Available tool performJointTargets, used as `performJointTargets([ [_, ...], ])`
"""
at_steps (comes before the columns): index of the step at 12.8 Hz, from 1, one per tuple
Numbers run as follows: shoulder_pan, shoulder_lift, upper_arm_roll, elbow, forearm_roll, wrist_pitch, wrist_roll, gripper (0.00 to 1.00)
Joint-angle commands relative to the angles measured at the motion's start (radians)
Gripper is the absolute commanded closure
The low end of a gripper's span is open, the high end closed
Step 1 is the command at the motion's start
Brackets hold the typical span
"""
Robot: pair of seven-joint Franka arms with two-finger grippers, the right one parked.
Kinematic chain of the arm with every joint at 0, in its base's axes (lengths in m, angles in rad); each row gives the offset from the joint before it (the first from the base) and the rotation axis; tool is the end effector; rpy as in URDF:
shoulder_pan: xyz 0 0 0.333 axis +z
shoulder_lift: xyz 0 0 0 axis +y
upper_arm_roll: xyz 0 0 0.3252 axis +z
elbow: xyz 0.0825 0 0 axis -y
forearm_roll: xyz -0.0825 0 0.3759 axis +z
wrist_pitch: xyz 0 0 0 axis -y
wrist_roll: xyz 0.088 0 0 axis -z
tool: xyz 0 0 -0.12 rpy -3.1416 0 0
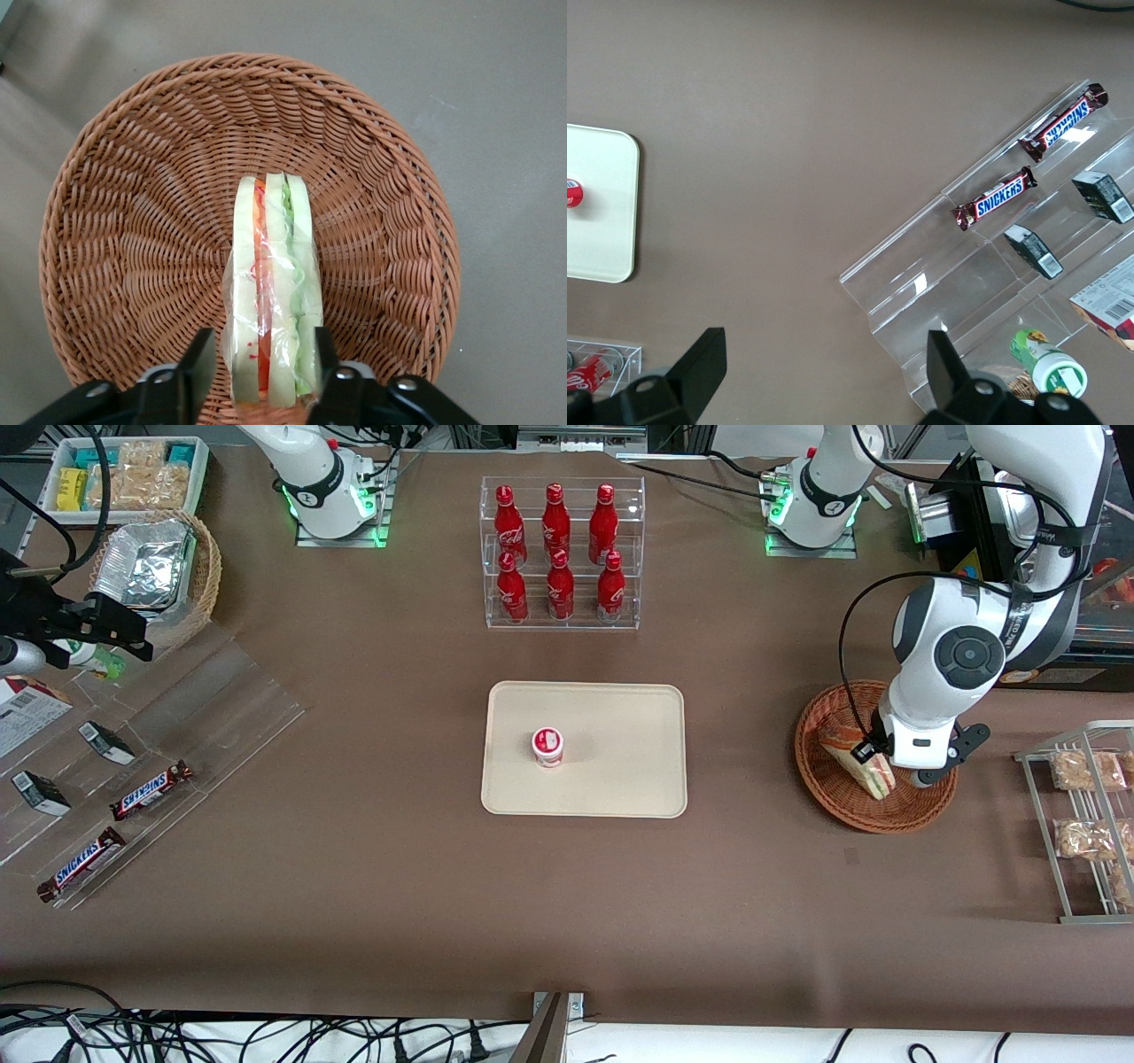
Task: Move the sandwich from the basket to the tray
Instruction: 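Close the left gripper on the sandwich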
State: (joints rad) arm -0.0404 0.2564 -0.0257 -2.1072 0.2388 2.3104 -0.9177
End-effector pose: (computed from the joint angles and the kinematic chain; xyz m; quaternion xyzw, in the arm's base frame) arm 0.5662 -0.0303 0.2929 -0.9382 -0.3352 -0.0160 0.0851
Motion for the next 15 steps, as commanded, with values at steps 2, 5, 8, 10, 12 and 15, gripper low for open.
performJointTargets([
  [2,0.010,0.013,-0.002,-0.011,0.030,0.061,-0.032,0.02],
  [5,0.013,0.032,0.000,-0.033,0.030,0.127,-0.067,0.02],
  [8,0.014,0.037,0.001,-0.047,0.031,0.153,-0.070,0.20],
  [10,0.014,0.040,0.001,-0.056,0.031,0.155,-0.070,0.54],
  [12,0.014,0.040,0.003,-0.062,0.034,0.161,-0.070,0.71],
  [15,0.016,0.037,0.004,-0.070,0.059,0.161,-0.069,0.79],
])
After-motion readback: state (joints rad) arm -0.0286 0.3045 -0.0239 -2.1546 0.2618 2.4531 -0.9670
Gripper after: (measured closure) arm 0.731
